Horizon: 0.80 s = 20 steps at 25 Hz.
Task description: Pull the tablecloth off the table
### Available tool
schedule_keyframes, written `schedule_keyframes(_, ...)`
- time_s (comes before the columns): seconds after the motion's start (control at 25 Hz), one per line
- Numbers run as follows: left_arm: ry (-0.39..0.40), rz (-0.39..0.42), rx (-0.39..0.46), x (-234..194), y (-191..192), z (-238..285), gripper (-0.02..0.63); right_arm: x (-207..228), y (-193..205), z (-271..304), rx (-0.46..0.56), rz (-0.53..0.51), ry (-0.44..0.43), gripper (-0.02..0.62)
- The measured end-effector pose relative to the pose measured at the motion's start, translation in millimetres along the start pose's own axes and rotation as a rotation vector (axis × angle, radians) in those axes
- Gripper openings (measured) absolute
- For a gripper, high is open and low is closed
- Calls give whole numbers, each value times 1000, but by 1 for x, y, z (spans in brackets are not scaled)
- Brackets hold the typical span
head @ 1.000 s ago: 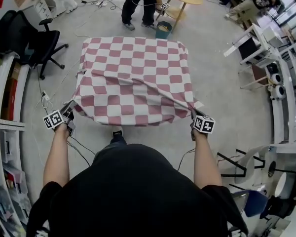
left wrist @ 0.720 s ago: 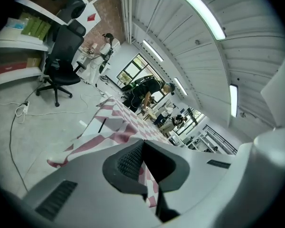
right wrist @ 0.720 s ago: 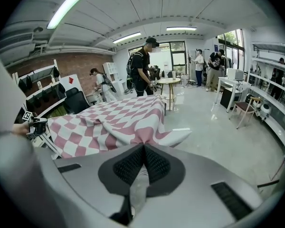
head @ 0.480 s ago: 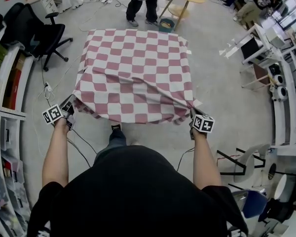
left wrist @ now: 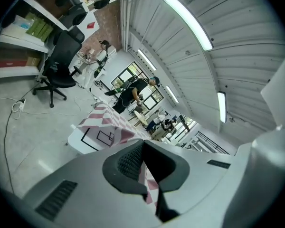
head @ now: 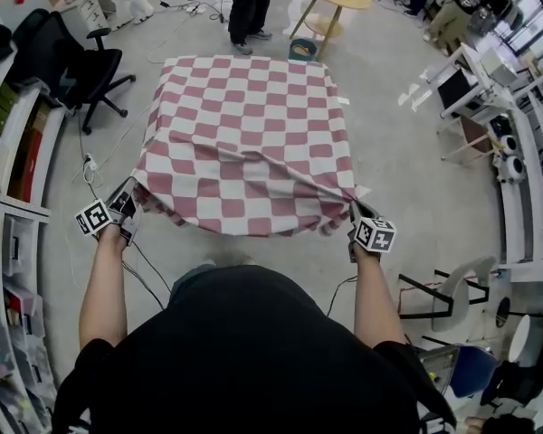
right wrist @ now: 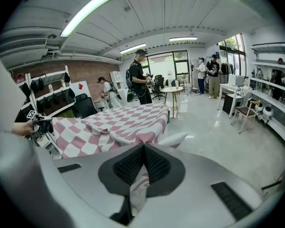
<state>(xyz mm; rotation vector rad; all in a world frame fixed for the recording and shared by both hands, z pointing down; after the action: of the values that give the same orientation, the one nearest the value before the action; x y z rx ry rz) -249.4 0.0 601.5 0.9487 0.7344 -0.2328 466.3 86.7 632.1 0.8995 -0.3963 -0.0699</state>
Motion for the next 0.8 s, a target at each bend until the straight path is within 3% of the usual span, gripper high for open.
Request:
schedule_keyframes(0.16, -19, 37, 7, -2, -22, -6, 20, -14, -11, -10, 15, -11, 19, 28)
schedule_keyframes(0.28, 95, -66, 3, 4, -28, -4, 20, -28, -19, -15, 13, -15, 36, 28)
schedule_keyframes(0.4, 144, -134, -10, 9, -31, -16, 20, -44, -20, -29, 16, -2, 55, 28)
schedule_keyframes(0.52, 97, -58, -28, 2, -38, -40, 20, -64, -14, -48, 24, 8, 78, 28)
schedule_keyframes(0.64, 122, -15, -34, -4, -32, -70, 20, -87, 3, -70, 46, 14, 97, 28)
schedule_keyframes(0.8, 148, -22, -34, 8, -5, -114, 20, -104, 26, -117, 82, 10, 107, 28)
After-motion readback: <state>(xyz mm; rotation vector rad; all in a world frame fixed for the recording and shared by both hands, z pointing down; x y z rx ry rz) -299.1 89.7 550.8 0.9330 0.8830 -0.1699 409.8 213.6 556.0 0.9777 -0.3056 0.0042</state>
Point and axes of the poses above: the fingertips, and each gripper's own axes: z forward along the fingers, x to its right, y out of its underside, the point moved 9 cm from there along -z, backward along the fingers, and after that the axes turned 11 degrees about -y, right-handed, at the moved point
